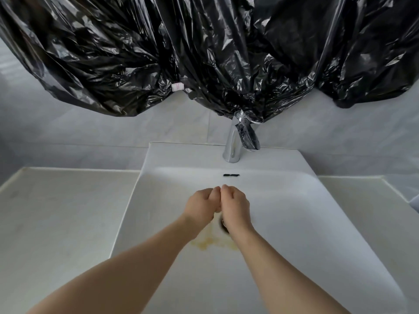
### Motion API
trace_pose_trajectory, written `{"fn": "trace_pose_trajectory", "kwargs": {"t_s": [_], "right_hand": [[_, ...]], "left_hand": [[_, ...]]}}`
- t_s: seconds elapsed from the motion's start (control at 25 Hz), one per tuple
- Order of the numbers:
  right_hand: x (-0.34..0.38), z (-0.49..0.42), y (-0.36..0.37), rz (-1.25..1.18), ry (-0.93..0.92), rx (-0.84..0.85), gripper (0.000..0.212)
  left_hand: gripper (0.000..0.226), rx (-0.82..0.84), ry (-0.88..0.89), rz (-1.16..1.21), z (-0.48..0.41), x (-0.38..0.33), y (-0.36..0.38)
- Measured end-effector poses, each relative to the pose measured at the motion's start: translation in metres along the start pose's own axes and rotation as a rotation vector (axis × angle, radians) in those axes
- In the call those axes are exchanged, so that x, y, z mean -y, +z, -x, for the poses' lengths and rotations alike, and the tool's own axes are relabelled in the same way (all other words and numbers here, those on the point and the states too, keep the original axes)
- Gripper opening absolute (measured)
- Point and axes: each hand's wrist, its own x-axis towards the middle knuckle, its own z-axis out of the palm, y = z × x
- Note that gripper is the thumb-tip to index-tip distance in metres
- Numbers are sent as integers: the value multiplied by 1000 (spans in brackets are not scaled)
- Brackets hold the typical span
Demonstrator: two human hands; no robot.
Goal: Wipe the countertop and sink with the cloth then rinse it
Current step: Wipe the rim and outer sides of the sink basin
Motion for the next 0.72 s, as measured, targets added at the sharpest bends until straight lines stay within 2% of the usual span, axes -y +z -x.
{"fn": "trace_pose_trajectory", "kwargs": {"t_s": [0.08,0.16,0.24,0.32,0.4,0.52,0.64,0.72], "right_hand": [[-2,-4,4,-44,2,64,27],[-4,-8,4,-129,16,127,20],[-3,-10,4,-124,22,200,12],[1,-10,6,-42,-13,271,8],[6,-12,8,5,-67,229,15],[17,-20,7,-121,-21,79,22],[18,-32,13,-152,21,0,23],[16,-34,20,-75,-2,113,39]], "left_hand": [[24,8,-2,33,-5,0,-16],[11,-28,-29,189,-11,2,-33],[32,-60,-53,322,-19,7,-46],[33,-60,-38,334,-23,9,-56],[19,-63,-4,204,-26,10,-64],[20,-59,34,-54,-28,9,-77],[12,-15,65,30,-27,6,-84],[8,-61,91,110,-28,3,-86]]}}
